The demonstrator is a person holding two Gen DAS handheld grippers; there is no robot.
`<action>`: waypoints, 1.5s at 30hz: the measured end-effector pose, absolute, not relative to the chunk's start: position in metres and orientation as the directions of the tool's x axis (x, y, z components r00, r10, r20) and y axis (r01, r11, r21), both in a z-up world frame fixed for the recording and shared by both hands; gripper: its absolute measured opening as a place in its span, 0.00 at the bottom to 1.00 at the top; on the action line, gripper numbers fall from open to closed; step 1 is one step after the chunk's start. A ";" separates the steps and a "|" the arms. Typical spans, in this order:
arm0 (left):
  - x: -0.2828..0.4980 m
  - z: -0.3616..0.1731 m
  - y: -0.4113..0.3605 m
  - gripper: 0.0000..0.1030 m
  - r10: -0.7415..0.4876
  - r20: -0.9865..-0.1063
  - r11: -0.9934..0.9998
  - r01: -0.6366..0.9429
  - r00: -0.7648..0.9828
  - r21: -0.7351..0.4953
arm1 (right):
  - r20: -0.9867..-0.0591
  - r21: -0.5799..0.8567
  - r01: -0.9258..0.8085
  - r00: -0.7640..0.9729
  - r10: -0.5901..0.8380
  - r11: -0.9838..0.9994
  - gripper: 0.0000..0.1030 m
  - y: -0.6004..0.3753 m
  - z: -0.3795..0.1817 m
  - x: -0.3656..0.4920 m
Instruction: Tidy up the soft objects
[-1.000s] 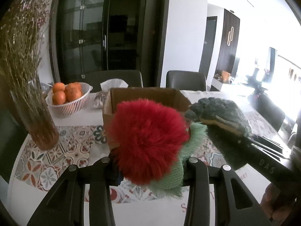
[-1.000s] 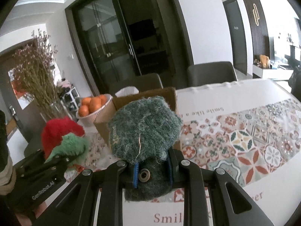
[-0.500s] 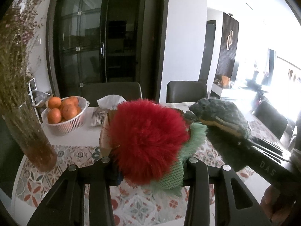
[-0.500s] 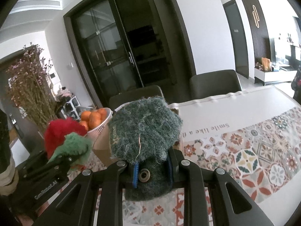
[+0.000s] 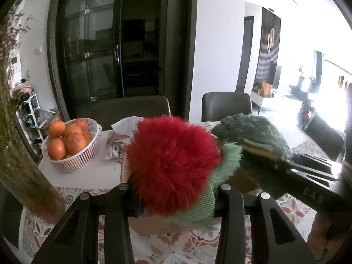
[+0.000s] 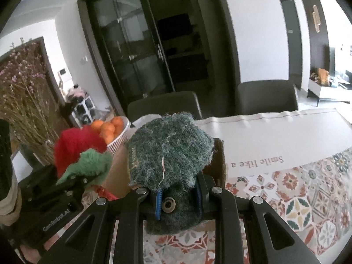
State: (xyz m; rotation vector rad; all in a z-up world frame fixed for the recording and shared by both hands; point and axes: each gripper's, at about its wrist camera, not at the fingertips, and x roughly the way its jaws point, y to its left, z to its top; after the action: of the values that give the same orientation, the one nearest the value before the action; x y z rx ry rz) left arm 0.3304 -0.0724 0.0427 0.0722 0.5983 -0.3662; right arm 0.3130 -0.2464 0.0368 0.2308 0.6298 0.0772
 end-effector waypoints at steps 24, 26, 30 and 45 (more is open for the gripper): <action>0.416 -0.036 -0.096 0.58 -0.244 -0.786 0.926 0.376 0.568 -0.015 | -0.790 0.174 -0.028 0.592 0.156 0.984 0.39 -0.245 -0.029 0.408; 0.414 -0.038 -0.095 0.63 -0.232 -0.792 0.927 0.376 0.564 -0.004 | -0.794 0.170 -0.042 0.585 0.162 0.985 0.50 -0.244 -0.030 0.408; 0.407 -0.035 -0.091 0.67 -0.209 -0.787 0.927 0.374 0.580 0.030 | -0.793 0.142 -0.034 0.594 0.134 0.989 0.61 -0.240 -0.023 0.399; 0.325 0.022 -0.066 0.75 -0.172 -0.682 0.958 0.282 0.711 0.053 | -0.682 0.131 0.086 0.731 0.027 0.988 0.71 -0.240 0.029 0.309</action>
State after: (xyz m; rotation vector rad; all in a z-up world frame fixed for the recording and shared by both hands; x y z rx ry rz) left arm 0.3254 -0.0661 0.0221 0.1579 0.7393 -0.2531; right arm 0.3091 -0.2399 0.0287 0.1577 0.7513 -0.0327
